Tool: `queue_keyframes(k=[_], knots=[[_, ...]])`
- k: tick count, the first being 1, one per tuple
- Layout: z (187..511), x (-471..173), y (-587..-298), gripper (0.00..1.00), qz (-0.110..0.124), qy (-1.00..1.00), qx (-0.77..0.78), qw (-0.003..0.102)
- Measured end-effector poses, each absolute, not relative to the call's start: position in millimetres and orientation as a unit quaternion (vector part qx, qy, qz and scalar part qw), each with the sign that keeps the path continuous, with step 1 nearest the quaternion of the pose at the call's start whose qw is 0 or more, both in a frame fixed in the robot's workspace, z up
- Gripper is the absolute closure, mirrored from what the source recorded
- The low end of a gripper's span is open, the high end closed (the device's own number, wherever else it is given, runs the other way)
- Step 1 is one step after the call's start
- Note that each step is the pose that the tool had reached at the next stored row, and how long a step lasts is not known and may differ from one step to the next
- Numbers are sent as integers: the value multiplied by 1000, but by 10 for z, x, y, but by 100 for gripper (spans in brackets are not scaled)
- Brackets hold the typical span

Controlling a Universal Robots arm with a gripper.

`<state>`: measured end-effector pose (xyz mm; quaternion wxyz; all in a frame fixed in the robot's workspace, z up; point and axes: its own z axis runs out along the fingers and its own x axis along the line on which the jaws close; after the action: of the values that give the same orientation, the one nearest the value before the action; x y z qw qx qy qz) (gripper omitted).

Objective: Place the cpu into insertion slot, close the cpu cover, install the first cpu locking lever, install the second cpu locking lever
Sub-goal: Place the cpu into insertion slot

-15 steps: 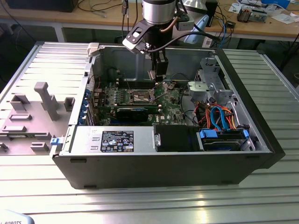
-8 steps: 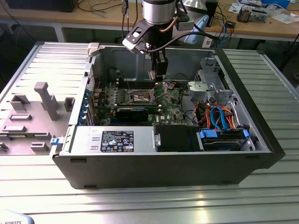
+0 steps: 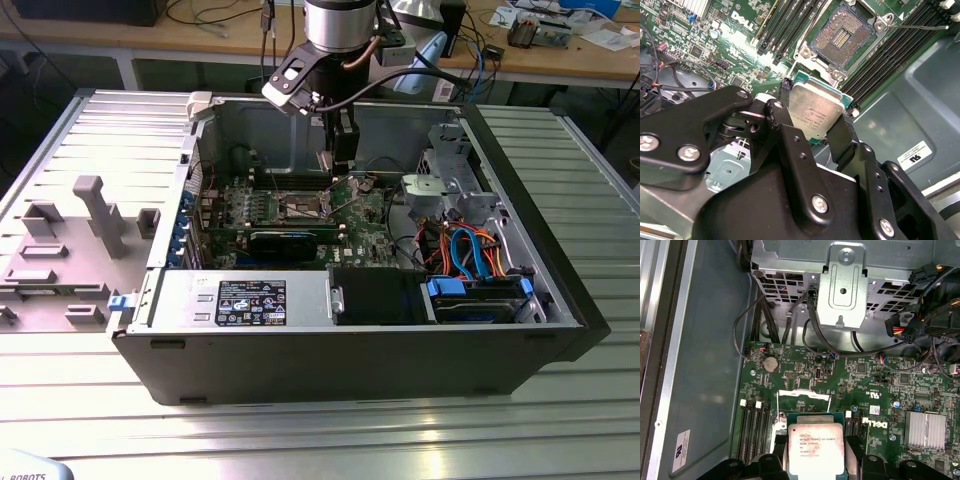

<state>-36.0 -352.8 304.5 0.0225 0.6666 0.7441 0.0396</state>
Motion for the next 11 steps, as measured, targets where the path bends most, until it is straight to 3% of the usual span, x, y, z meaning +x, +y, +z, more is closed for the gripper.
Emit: queue_keyframes(k=[11], knots=[[3043,-360,-3529,46,40,742,669,23]])
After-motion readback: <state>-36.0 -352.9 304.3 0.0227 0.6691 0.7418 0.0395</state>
